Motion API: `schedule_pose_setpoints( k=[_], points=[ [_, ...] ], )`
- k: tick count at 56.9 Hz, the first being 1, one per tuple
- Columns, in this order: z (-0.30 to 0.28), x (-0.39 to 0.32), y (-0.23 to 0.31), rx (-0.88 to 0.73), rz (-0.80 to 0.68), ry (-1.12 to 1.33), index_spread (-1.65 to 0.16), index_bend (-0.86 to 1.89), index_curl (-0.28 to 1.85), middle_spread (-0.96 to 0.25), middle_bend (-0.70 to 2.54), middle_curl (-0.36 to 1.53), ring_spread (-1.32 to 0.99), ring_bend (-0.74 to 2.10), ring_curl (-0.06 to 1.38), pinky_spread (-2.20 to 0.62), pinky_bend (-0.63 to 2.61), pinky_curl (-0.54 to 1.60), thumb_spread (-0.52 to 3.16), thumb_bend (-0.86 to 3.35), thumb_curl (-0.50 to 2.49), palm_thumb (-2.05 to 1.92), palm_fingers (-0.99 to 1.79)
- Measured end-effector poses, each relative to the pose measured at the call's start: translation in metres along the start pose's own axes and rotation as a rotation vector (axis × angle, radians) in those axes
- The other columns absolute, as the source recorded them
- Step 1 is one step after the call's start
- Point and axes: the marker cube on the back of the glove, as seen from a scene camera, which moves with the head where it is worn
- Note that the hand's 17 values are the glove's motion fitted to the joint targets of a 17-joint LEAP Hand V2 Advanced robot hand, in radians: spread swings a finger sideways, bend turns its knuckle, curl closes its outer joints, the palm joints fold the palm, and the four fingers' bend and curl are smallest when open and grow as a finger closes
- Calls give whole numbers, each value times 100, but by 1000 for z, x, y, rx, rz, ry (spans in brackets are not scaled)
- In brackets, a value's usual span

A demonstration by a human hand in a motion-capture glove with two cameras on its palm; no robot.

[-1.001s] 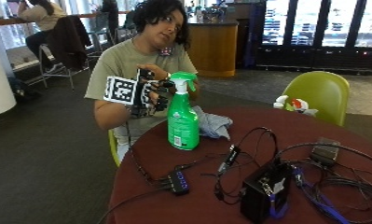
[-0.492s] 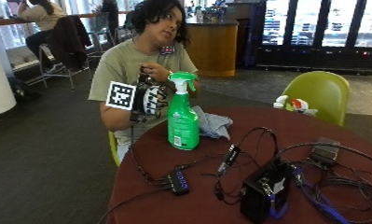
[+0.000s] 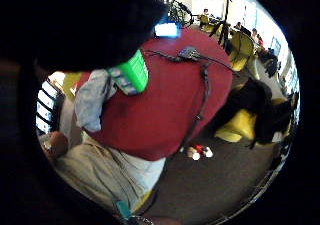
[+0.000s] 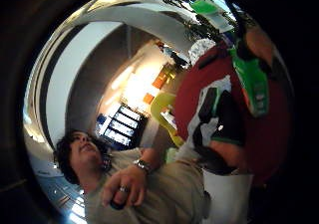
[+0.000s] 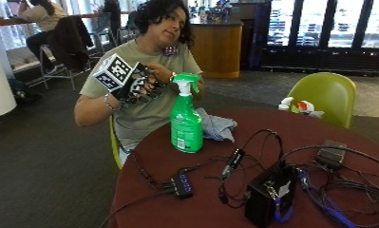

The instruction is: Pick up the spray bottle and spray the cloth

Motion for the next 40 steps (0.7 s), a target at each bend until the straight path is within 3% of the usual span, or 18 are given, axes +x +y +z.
schedule_pose_setpoints(
  k=[11,23,40],
  points=[
    [-22,-17,39,-179,-77,134,-33,26,42,2,31,43,-3,41,39,16,34,37,120,-3,60,73,45],
    [-40,-23,65,-292,-123,426,-40,16,36,-2,20,37,-5,29,33,22,27,34,119,-4,54,59,33],
    [-49,-18,70,-321,-89,465,-43,15,31,-6,18,33,-6,28,32,23,28,34,116,-3,48,54,29]
  ],
)
